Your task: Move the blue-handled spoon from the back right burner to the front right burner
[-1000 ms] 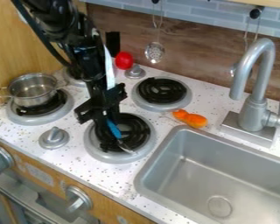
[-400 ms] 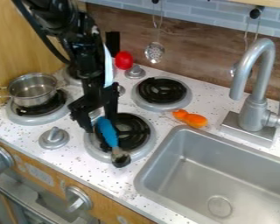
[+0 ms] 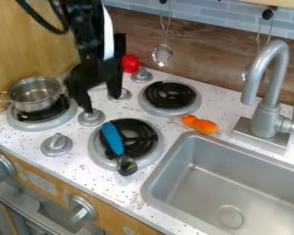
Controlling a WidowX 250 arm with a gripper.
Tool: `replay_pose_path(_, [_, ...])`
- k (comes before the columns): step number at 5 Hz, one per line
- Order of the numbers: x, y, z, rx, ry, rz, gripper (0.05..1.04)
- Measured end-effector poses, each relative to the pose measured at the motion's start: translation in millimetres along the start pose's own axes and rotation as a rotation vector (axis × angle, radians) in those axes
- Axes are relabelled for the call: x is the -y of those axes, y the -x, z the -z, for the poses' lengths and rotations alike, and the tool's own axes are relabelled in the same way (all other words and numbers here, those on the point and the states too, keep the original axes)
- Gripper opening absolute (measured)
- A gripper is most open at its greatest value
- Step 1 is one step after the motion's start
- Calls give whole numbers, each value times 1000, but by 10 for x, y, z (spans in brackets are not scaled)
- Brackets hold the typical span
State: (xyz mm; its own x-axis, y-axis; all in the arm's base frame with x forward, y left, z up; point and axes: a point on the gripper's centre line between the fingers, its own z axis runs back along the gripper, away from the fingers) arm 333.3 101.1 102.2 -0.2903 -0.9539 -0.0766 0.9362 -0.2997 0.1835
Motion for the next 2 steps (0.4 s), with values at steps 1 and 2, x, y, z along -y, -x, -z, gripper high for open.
replay_pose_path(1, [-23,-104,-322,-13,-27,44,1005])
replay_pose_path(2, [-47,-92,-406,-28,-49,50,1005])
